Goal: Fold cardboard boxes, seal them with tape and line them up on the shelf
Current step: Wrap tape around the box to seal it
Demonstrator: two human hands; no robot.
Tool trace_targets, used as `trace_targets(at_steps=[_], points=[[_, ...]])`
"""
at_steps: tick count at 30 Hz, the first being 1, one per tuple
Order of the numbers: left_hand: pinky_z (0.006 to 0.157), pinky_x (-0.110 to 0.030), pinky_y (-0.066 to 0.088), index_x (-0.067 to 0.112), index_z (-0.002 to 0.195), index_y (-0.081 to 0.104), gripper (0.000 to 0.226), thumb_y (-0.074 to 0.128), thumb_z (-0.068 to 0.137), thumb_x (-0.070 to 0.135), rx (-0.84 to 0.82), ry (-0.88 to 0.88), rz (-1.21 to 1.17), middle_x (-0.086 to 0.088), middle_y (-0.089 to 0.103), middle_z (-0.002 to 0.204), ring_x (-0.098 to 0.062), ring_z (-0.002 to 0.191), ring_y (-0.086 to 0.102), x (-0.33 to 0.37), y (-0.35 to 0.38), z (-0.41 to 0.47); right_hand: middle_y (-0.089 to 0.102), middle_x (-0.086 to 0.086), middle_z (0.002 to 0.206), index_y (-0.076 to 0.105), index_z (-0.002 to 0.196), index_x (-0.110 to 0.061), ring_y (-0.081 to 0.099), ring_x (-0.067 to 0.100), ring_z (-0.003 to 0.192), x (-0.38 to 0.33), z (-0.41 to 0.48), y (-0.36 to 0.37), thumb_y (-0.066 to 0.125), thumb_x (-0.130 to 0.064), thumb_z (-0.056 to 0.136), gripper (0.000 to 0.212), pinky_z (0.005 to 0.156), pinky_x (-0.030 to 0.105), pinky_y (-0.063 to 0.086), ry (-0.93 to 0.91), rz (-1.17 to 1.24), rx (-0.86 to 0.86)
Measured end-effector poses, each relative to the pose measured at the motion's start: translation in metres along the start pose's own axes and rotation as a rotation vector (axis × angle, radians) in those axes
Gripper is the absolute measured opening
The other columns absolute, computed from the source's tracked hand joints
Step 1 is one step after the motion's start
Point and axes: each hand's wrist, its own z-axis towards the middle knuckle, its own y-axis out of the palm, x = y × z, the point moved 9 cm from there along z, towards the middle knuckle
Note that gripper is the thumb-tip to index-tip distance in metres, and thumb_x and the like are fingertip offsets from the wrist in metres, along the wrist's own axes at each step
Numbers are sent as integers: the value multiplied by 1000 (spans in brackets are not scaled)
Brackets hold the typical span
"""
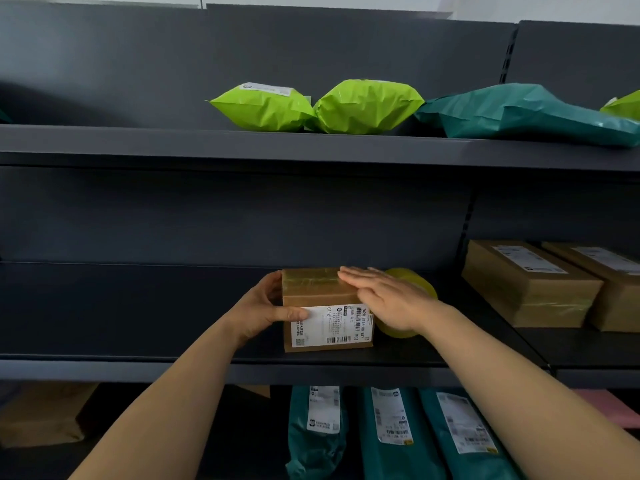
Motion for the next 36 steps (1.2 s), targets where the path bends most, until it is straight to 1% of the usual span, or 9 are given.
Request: trace_targets(at_steps=[8,11,14,17,19,23,29,33,36], points=[[93,-27,48,24,143,36,101,89,57,25,-28,-69,126,7,57,128,-9,116,56,5,-2,-2,10,-11,161,18,153,-25,2,-7,142,1,1,5,23,-21,105,49,119,21,-5,-15,14,109],[110,-41,37,28,150,23,112,89,60,33,-10,-92,396,3,43,146,-20,131,45,31,-1,2,11,-9,161,18,154,-25,5,0,146,0,7,4,24,-22,104,50,121,27,-2,-12,10,67],[117,-43,27,29,155,11,120,85,64,51,-10,-66,768,2,18,161,-24,145,25,62,22,21,11,-6,162,19,154,-24,5,4,147,-1,8,1,28,-19,102,53,121,29,-1,-17,-8,39],[112,-44,36,30,153,20,115,81,61,63,-139,-90,959,0,32,155,-22,137,37,60,45,35,10,-6,162,21,153,-23,4,7,148,18,-2,-22,39,-16,99,58,119,27,-3,35,64,118],[112,-46,36,32,152,22,112,81,61,62,-152,-119,983,1,36,152,-22,135,39,57,43,36,8,-4,162,16,155,-22,6,12,149,55,-11,-31,49,-17,95,68,119,29,4,152,116,142],[119,-54,11,33,149,26,106,79,63,64,-150,-181,1194,5,37,152,-22,140,34,69,50,40,21,7,159,12,155,-26,27,24,143,103,-20,-14,52,-15,96,71,112,29,29,311,160,79],[106,-38,40,31,147,30,106,89,60,46,-214,-134,1037,5,40,149,-23,133,42,86,105,52,25,11,153,25,151,-26,30,28,139,101,-11,-14,43,-5,98,60,114,33,29,206,205,182],[106,-36,40,31,152,21,113,88,62,42,-91,-64,861,5,33,152,-20,135,38,105,99,51,39,8,140,38,144,-32,42,25,129,114,-21,-52,47,-1,95,59,104,31,38,170,277,400],[105,-33,41,30,151,27,111,91,60,36,22,44,629,5,42,144,-16,128,45,121,92,43,52,3,126,44,136,-37,52,19,115,125,-31,-83,49,-5,96,52,97,32,44,126,440,534]])
